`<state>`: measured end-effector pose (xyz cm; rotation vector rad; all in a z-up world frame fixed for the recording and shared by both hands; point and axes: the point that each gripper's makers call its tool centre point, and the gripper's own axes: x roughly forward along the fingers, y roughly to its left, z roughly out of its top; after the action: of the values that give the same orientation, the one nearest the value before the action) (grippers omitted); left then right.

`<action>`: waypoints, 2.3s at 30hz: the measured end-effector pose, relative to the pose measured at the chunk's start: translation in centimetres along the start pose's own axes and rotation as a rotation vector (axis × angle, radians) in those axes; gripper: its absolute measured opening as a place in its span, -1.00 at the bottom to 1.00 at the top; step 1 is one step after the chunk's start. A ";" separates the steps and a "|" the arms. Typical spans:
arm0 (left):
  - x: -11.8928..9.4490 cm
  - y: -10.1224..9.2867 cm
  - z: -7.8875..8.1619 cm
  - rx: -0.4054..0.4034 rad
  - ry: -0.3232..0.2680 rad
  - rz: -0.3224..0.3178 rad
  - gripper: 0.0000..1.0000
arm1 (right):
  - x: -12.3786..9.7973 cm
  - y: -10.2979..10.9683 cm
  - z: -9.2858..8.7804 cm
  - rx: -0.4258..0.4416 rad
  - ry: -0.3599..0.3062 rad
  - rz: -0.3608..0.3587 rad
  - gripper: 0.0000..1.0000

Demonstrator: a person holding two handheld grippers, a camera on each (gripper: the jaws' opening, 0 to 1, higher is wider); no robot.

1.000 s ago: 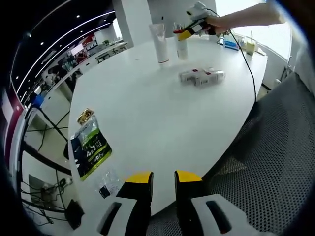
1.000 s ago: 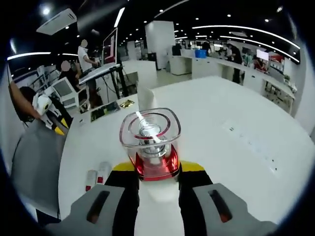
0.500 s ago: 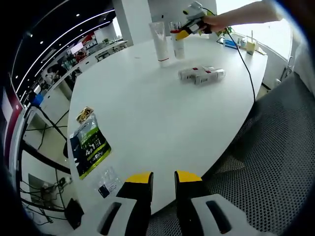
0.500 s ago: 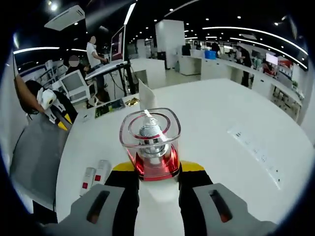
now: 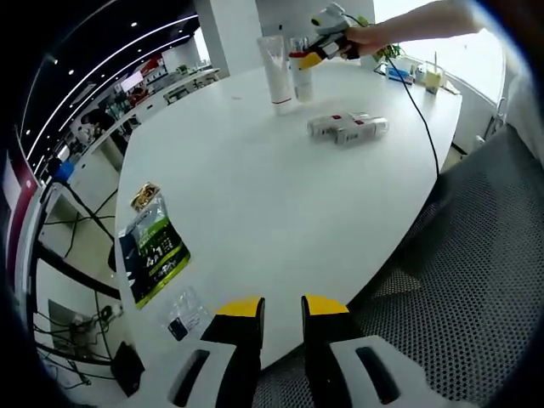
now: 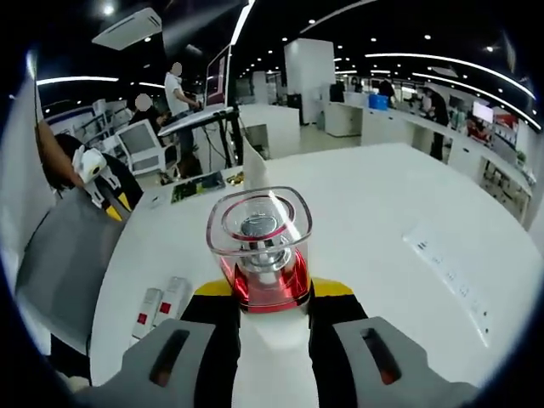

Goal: Arrange the skincare products in the storage area until every visible bottle or jar stands upright without overlapping.

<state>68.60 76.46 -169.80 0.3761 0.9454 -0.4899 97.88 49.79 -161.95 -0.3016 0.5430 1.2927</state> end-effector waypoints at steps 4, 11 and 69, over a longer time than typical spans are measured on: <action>0.0 0.0 0.0 -0.002 0.000 0.001 -0.64 | 0.3 0.2 0.0 0.002 -0.003 0.028 -0.46; 0.0 0.0 -0.1 -0.003 0.003 0.000 -0.64 | 0.6 0.2 -0.2 -0.006 0.001 0.041 -0.46; 0.1 0.1 -0.3 -0.008 0.018 0.004 -0.64 | -0.5 -0.2 -2.1 0.147 -0.098 -0.052 0.05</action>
<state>68.54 76.71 -169.98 0.3762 0.9629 -0.4795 97.57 48.25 -163.46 -0.1292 0.5403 1.2042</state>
